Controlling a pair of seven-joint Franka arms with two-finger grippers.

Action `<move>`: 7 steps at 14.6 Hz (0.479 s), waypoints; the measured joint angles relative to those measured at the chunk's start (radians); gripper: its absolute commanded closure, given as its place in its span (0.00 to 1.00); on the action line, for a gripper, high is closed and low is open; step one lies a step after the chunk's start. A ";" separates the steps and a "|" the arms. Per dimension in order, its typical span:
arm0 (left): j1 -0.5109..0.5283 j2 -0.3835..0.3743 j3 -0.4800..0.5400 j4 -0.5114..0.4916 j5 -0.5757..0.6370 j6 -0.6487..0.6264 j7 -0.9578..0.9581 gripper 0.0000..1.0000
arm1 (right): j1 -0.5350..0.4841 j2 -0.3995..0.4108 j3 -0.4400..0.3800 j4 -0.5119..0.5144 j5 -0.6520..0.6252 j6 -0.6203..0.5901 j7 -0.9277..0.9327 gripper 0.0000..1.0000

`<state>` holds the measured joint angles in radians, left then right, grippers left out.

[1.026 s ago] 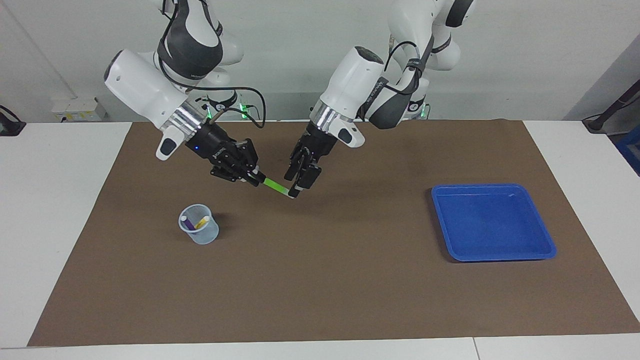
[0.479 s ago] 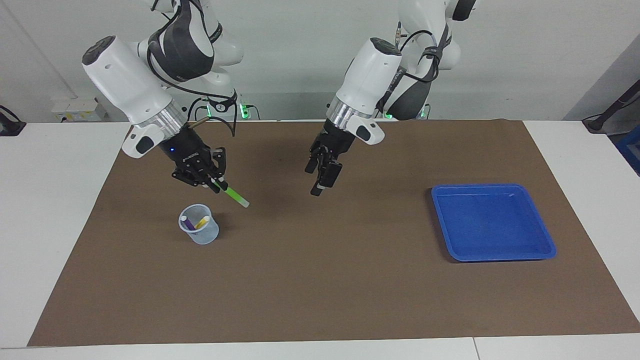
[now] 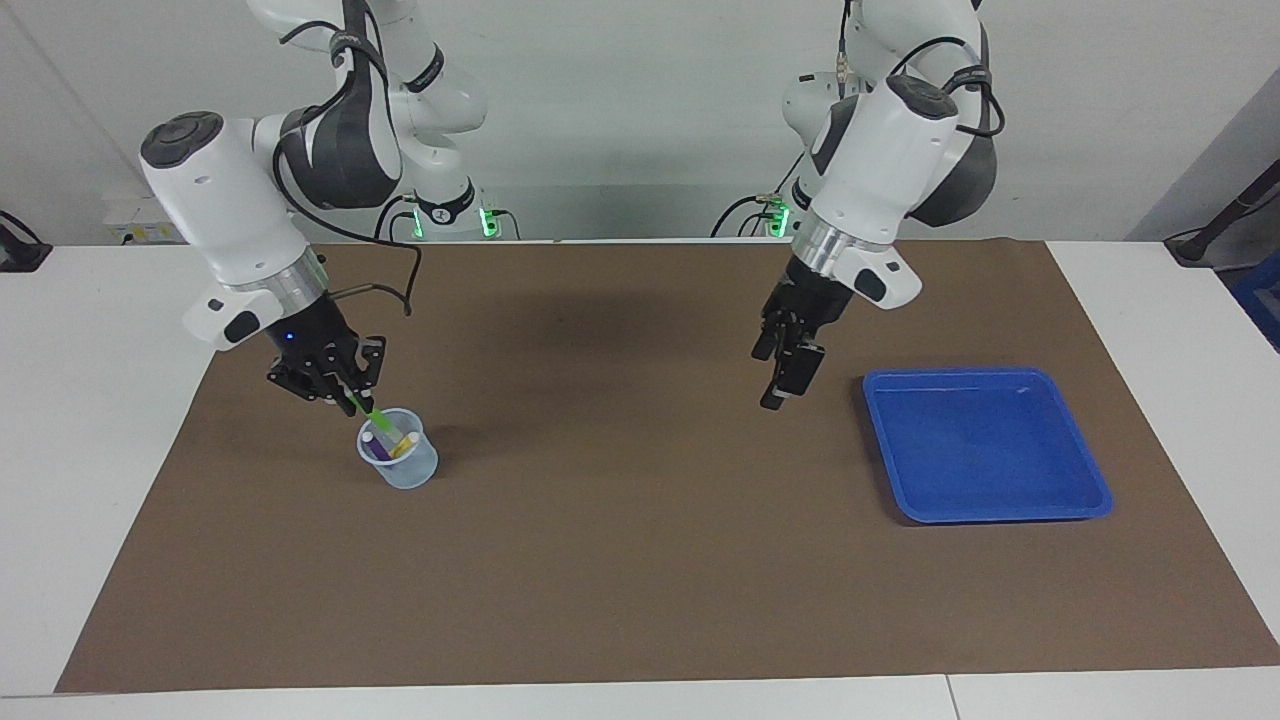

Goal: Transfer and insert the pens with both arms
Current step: 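Open the left gripper while the right gripper carries the pen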

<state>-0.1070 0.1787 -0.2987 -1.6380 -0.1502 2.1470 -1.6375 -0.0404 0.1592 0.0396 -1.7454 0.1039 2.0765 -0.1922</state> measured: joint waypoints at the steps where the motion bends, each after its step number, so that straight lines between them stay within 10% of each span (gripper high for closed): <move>1: 0.022 -0.008 0.000 0.000 0.000 -0.028 0.062 0.00 | -0.004 0.009 0.000 -0.003 -0.010 0.000 -0.001 1.00; 7: 0.118 -0.037 0.001 -0.001 0.000 -0.191 0.443 0.00 | -0.002 0.042 0.004 -0.024 -0.013 0.030 -0.001 1.00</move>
<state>0.0106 0.1416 -0.2973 -1.6386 -0.1500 1.9565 -1.1946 -0.0427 0.2010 0.0435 -1.7694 0.0912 2.1064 -0.1929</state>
